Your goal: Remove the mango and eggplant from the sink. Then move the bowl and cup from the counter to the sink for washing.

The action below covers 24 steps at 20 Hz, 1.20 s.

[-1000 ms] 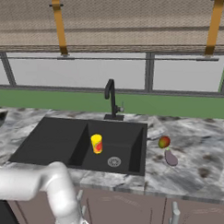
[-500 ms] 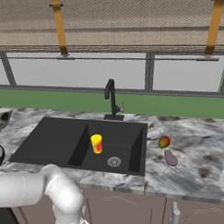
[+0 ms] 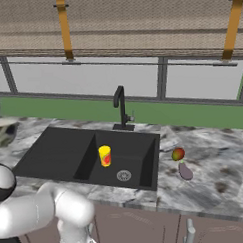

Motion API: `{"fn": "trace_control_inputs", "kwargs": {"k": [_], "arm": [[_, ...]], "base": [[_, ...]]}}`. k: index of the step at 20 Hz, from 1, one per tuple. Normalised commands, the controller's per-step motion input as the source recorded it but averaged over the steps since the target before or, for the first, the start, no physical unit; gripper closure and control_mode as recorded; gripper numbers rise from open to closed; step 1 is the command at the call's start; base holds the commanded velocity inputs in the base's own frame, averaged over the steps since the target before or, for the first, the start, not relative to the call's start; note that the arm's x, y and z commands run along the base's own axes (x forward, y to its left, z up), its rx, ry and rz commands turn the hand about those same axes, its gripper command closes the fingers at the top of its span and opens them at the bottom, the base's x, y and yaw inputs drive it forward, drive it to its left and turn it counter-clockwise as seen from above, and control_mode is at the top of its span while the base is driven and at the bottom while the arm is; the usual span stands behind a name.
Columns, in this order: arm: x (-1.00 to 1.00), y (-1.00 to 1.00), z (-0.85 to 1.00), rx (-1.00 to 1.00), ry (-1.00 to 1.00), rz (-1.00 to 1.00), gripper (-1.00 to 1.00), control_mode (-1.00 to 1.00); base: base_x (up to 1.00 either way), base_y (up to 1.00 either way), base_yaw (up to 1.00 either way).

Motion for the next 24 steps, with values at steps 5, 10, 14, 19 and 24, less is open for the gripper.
{"fn": "trace_control_inputs", "kwargs": {"k": [5,10,14,19,24], "arm": [[-0.24,-0.54,0.12,-0.01,0.0,0.0,1.0,-1.0],[-0.2,-0.56,0.07,0.0,0.01,0.0,1.0,-1.0],[-0.15,-0.53,0.06,-0.04,0.05,0.0,1.0,-1.0],[-0.13,-0.55,0.06,-0.05,0.01,0.0,1.0,-1.0],[-0.07,-0.56,0.08,-0.03,0.01,0.0,1.0,-1.0]], "base": [[0.0,0.0,0.0],[0.0,0.0,0.0],[0.0,0.0,0.0],[0.0,0.0,0.0],[0.0,0.0,0.0]]}}
